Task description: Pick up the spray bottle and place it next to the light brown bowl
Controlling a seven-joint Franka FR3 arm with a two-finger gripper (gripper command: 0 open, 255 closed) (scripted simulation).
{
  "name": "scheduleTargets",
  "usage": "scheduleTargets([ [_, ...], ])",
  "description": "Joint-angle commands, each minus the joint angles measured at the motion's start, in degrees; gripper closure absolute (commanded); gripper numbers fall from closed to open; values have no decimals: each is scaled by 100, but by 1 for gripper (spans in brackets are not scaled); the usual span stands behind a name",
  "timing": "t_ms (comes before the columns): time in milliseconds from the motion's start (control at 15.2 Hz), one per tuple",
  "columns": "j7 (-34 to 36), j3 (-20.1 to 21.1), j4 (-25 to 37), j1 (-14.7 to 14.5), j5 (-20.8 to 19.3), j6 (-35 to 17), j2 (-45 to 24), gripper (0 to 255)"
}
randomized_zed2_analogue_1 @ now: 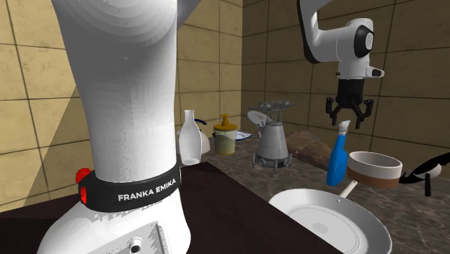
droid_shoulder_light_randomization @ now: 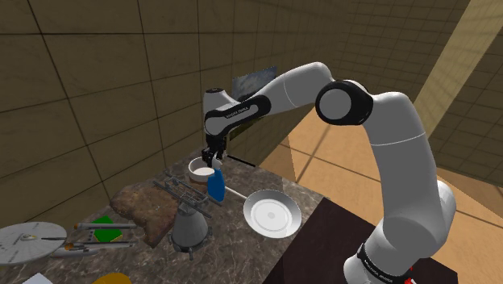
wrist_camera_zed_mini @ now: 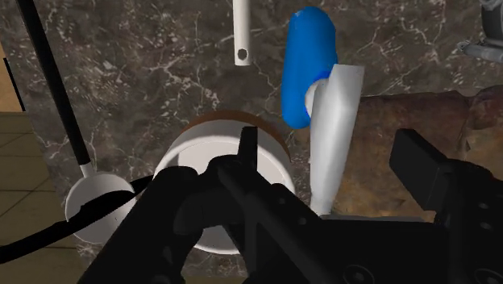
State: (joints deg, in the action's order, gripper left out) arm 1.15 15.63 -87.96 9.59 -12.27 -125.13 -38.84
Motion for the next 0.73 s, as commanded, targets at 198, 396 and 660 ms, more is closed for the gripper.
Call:
scheduleTargets([
  [198, 0, 0, 0, 0, 0, 0, 0, 0],
  [396, -52, 64, 120, 32, 89, 408, 295, 0],
  [660, -66, 79, 165, 39, 111, 521, 365, 0],
])
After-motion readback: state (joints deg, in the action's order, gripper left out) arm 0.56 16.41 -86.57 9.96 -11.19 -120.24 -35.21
